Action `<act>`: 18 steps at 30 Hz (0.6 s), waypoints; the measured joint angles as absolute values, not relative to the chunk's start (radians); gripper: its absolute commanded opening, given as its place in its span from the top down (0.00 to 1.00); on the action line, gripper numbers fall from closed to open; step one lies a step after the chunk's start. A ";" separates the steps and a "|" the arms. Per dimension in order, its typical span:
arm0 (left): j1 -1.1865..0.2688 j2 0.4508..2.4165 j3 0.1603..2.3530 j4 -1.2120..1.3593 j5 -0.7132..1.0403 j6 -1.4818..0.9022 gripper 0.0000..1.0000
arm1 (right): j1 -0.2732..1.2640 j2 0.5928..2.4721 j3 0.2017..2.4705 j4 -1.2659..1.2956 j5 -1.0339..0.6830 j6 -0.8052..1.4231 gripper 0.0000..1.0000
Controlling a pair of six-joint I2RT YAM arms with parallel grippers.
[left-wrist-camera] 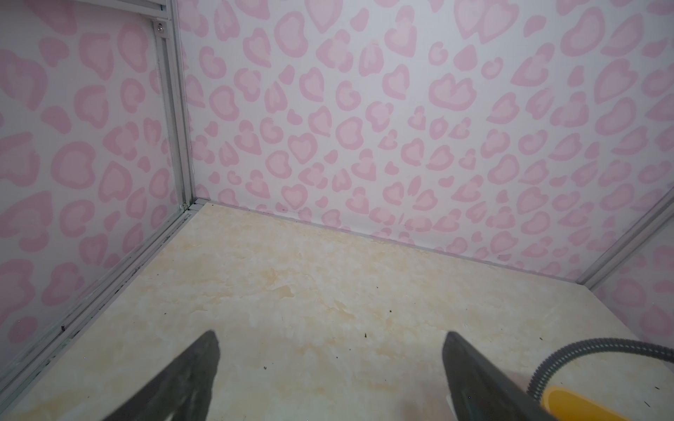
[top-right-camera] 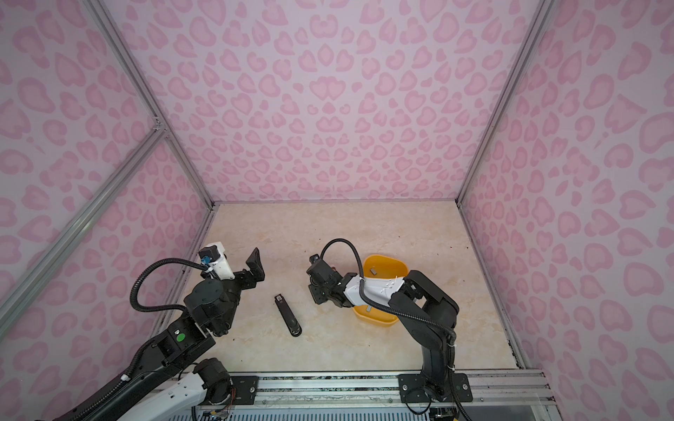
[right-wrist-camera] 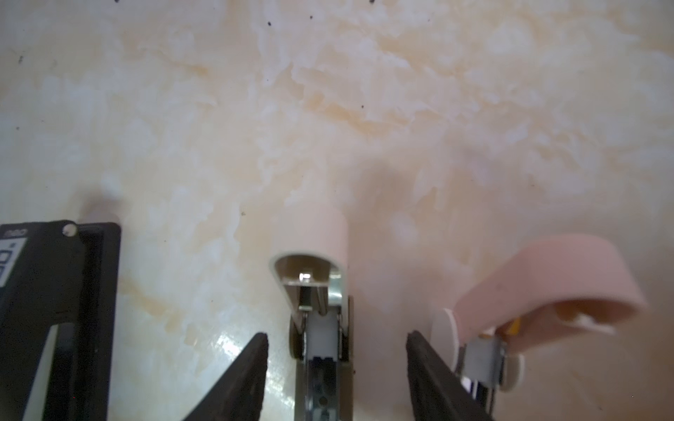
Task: Load the staples into the stapler
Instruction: 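Lower the opened white stapler onto the table with the right gripper, then move the right gripper over the yellow tray while the left nears the black stapler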
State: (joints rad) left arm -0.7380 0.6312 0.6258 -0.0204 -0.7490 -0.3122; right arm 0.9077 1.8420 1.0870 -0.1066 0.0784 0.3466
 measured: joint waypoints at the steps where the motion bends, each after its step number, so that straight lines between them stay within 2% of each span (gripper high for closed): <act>1: -0.738 0.617 0.616 -0.019 -0.739 -0.310 0.04 | 0.908 1.828 1.083 -0.107 0.084 0.345 0.39; 9: -0.738 0.627 0.617 -0.021 -0.702 -0.269 0.04 | 0.905 1.625 0.997 -0.092 0.178 0.300 0.44; 18: -0.738 0.657 0.634 -0.028 -0.696 -0.249 0.04 | 0.896 1.423 0.900 -0.049 0.304 0.250 0.42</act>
State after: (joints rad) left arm -0.7380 0.6567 0.6338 -0.0280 -0.6956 -0.2493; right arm 0.8963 1.4235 0.8997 -0.0494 0.3038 0.2504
